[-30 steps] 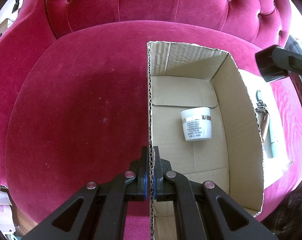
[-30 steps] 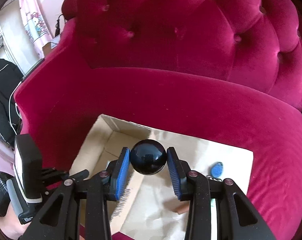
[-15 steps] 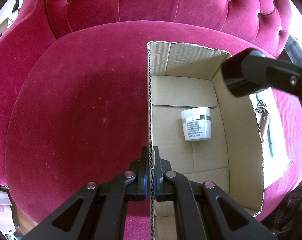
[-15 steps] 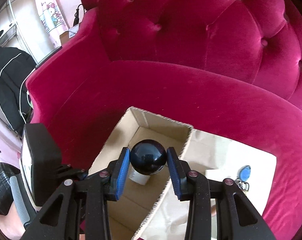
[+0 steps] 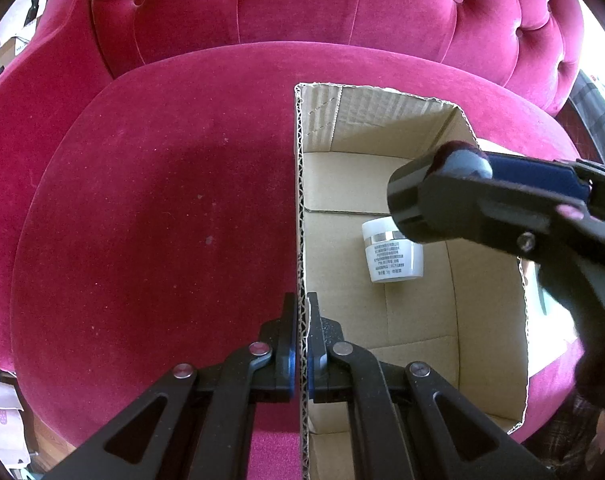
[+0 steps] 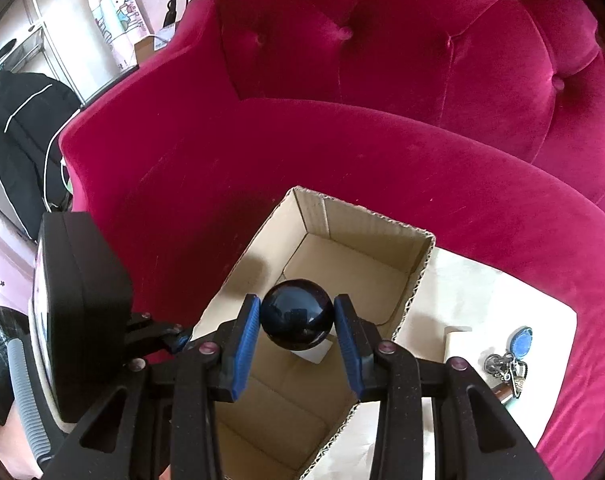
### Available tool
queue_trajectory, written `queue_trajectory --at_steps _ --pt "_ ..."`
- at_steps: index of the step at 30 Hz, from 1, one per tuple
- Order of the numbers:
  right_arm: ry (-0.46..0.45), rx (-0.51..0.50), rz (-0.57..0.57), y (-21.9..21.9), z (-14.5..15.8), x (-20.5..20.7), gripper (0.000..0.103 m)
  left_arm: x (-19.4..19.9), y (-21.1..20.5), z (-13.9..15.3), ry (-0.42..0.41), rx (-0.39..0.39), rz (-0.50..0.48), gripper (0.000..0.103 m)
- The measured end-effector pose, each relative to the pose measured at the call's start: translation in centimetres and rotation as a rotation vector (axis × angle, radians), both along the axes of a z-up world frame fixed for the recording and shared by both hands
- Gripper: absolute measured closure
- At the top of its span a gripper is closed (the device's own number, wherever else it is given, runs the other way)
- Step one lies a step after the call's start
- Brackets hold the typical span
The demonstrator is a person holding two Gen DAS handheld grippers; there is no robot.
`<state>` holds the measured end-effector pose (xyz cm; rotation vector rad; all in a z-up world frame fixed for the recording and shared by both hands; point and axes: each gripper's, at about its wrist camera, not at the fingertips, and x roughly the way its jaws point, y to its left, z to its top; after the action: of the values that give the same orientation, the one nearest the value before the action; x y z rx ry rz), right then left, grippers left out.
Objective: Organize rigid objects
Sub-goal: 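Carry the black jar into the box and release it beside the white jar, then move the right gripper back over the paper to the light-blue bottle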
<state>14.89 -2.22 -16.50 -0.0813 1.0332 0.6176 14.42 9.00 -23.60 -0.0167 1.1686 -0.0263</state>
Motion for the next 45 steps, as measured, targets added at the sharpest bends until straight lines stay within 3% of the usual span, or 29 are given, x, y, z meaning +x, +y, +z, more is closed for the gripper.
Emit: queue_trajectory --at_steps 7,24,36,45 --pt "0.006 0.005 -0.007 -0.2 -0.2 0.7 0.062 0.0 -0.1 0.1 -0.001 0.0 0.001 0.1" --pt "-0.027 -0.058 -0.1 -1.8 -0.8 1.9 0.001 -0.1 0.1 0.1 -0.002 -0.003 0.002 0.1" --pt "-0.034 -0.088 -0.14 -3.3 -0.5 2.2 0.0 0.0 0.1 0.2 -0.001 -0.005 0.003 0.1" --pt "0.001 -0.111 -0.244 -6.6 0.2 2.4 0.0 0.0 0.2 0.2 -0.002 -0.006 0.003 0.1"
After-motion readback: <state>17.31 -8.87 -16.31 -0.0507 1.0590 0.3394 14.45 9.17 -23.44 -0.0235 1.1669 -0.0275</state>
